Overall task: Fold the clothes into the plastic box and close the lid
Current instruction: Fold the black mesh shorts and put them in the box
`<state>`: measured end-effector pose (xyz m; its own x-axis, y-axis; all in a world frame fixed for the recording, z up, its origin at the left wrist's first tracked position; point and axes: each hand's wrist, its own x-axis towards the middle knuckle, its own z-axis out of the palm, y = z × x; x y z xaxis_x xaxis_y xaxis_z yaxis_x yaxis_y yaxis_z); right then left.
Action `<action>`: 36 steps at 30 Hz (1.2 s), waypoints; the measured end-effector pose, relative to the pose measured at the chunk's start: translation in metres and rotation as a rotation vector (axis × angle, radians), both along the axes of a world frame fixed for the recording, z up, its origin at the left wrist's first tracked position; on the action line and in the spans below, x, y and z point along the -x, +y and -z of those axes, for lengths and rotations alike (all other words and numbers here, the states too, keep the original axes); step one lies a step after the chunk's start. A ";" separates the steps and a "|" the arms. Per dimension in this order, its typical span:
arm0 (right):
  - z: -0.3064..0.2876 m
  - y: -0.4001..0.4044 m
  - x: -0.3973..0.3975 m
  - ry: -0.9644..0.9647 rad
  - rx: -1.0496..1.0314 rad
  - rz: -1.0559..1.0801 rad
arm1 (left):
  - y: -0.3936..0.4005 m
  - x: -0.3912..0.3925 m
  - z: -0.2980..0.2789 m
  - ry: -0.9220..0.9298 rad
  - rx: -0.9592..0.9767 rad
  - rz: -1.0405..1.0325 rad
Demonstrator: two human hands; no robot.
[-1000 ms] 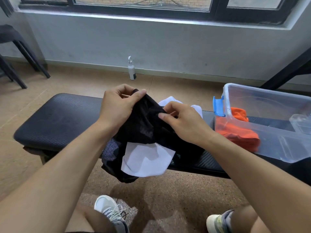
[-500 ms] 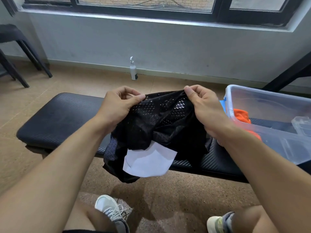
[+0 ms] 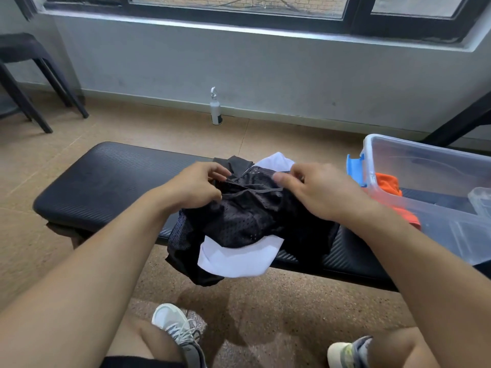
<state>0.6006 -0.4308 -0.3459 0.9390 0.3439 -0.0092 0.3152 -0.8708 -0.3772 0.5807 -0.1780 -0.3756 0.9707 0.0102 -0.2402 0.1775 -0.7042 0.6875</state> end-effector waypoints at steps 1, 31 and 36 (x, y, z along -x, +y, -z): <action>-0.001 0.002 0.006 0.035 0.139 -0.009 | -0.001 0.001 0.000 0.005 -0.075 0.046; -0.009 0.005 -0.002 0.352 -1.150 -0.102 | -0.030 0.009 -0.024 -0.411 0.350 -0.030; -0.054 -0.014 -0.008 0.486 -1.428 -0.055 | -0.040 0.015 -0.055 -0.401 0.527 0.015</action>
<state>0.6086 -0.4445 -0.2916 0.9292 0.3652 0.0566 -0.0664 0.3156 -0.9466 0.5657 -0.2176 -0.3206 0.9851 -0.0243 0.1704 -0.1710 -0.2555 0.9516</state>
